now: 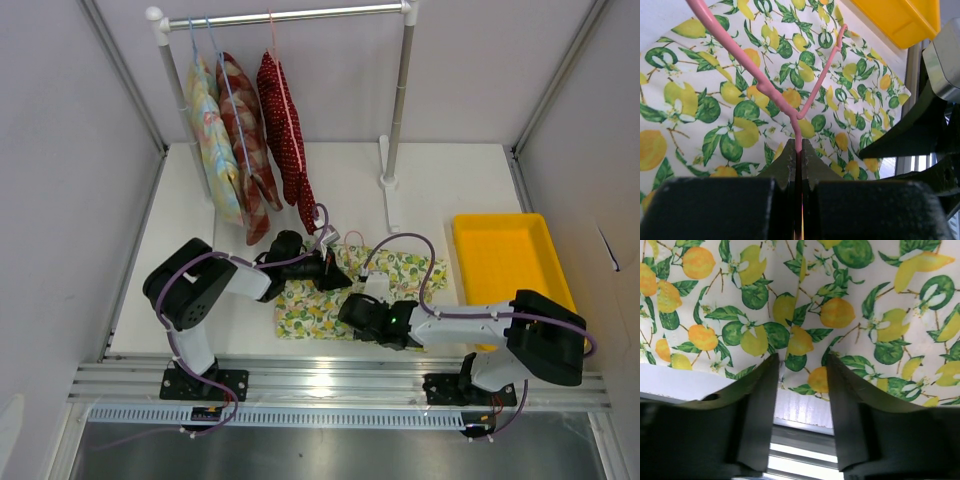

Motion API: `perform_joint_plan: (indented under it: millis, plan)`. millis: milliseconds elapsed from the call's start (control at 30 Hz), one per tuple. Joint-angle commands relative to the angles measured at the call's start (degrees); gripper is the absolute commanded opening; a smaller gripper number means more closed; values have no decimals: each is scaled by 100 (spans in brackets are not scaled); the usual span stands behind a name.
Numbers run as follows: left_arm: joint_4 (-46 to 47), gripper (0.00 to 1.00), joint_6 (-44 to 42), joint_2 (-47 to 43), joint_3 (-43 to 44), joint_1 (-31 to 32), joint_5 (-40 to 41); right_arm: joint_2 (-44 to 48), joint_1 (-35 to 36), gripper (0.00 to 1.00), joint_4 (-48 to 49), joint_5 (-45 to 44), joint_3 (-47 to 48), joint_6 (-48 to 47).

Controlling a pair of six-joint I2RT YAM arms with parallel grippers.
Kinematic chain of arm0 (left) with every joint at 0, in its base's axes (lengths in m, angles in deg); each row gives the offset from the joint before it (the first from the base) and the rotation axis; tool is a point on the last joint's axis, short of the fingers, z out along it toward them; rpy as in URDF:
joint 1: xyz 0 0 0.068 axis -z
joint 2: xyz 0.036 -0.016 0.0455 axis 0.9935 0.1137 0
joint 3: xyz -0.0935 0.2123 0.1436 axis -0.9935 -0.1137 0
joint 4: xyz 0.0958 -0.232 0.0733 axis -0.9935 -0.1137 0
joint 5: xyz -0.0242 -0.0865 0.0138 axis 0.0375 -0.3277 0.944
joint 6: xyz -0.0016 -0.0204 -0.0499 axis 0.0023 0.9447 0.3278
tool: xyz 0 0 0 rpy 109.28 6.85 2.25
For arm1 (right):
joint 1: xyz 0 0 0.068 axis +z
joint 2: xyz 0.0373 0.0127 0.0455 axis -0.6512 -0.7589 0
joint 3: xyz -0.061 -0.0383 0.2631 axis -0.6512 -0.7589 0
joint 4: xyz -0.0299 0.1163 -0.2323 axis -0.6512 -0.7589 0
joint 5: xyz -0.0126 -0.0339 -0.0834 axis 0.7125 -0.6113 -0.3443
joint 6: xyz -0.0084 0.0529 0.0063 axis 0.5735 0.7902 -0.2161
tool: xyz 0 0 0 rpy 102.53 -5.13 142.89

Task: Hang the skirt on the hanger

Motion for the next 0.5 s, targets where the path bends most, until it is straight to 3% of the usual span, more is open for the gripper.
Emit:
perform_joint_plan:
  millis: [0, 133, 467]
  plan:
    - [86, 0, -115, -182, 207, -47, -107, -71, 171, 33, 181, 209, -279, 428]
    - [-72, 0, -202, -269, 260, -47, -99, 140, 426, 24, 31, 297, -507, 604]
    - [-406, 0, -396, -375, 374, -47, -125, 1089, 708, 19, -512, 605, -1167, 850]
